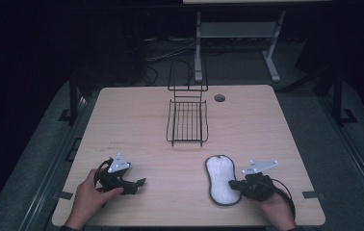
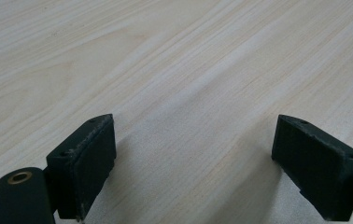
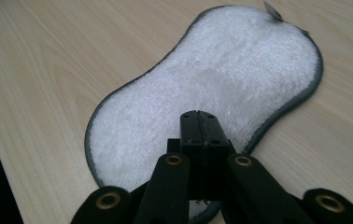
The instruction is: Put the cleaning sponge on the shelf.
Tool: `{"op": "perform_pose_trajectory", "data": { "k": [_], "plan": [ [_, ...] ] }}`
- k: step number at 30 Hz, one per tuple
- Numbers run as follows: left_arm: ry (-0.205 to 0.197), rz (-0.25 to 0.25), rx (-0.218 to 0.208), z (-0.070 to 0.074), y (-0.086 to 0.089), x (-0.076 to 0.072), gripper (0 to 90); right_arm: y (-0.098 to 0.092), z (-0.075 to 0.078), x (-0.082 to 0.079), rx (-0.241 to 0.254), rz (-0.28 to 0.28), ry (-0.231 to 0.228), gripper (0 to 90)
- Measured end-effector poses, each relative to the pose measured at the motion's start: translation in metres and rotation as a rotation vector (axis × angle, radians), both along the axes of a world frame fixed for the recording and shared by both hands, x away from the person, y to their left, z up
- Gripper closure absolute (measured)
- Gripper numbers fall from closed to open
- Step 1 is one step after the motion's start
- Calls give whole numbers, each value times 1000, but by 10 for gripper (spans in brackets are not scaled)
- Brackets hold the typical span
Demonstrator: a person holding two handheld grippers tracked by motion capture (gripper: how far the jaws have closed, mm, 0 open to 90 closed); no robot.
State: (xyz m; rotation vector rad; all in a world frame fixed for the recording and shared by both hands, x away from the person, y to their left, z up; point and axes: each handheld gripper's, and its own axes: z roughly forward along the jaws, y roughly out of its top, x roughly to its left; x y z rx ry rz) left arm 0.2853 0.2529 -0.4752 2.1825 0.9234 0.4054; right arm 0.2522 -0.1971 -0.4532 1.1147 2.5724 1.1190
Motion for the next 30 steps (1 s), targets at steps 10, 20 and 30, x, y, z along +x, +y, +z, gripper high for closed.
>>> {"op": "perform_pose_trajectory", "data": {
  "k": [10,20,30],
  "plan": [
    [0,0,0,0,0,0,129,-16,1,3,-14,-43,1,894],
    [0,0,0,0,0,0,129,-37,1,9,-26,-90,-1,894],
    [0,0,0,0,0,0,129,-50,1,18,-36,-122,-9,894]
  ]
}}
